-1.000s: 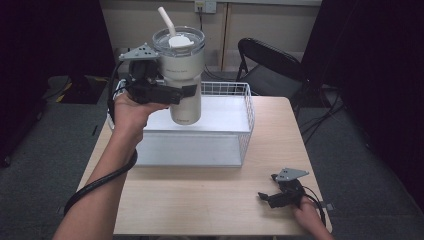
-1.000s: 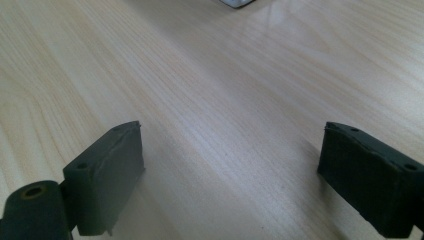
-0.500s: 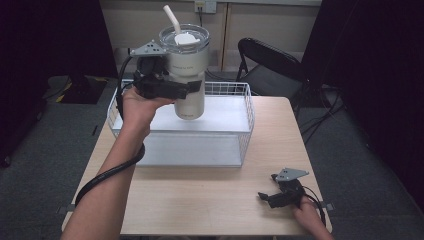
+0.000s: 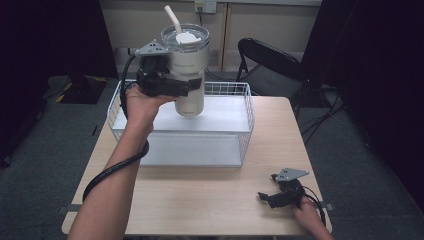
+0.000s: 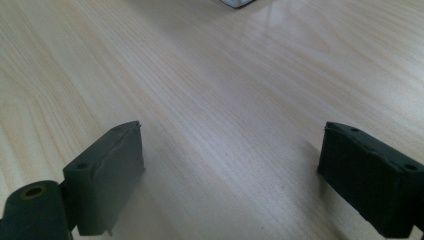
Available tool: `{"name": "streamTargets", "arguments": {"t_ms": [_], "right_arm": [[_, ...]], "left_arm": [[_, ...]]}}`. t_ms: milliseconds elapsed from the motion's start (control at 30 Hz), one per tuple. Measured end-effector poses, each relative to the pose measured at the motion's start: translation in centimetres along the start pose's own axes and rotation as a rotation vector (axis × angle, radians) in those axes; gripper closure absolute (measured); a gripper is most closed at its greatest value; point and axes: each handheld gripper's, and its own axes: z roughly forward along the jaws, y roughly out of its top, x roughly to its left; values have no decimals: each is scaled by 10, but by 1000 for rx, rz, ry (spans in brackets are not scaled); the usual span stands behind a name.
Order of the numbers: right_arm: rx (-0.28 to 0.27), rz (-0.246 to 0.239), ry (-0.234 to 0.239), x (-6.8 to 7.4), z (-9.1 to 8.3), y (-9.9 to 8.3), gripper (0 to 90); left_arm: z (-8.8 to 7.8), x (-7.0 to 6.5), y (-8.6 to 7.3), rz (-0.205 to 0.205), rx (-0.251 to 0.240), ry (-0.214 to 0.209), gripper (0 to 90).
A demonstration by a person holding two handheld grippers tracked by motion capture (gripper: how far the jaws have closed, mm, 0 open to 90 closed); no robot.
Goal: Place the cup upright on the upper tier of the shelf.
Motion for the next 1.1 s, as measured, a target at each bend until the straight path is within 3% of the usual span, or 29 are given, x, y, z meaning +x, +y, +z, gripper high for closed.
{"name": "streamTargets", "arguments": {"t_ms": [633,1100], "right_arm": [[0,0,0,0,0,0,100],[0,0,0,0,0,0,101]], "left_arm": [[15,8,-10,15,3,58,99],[24,13,-17,-3,3,91,98]]}}
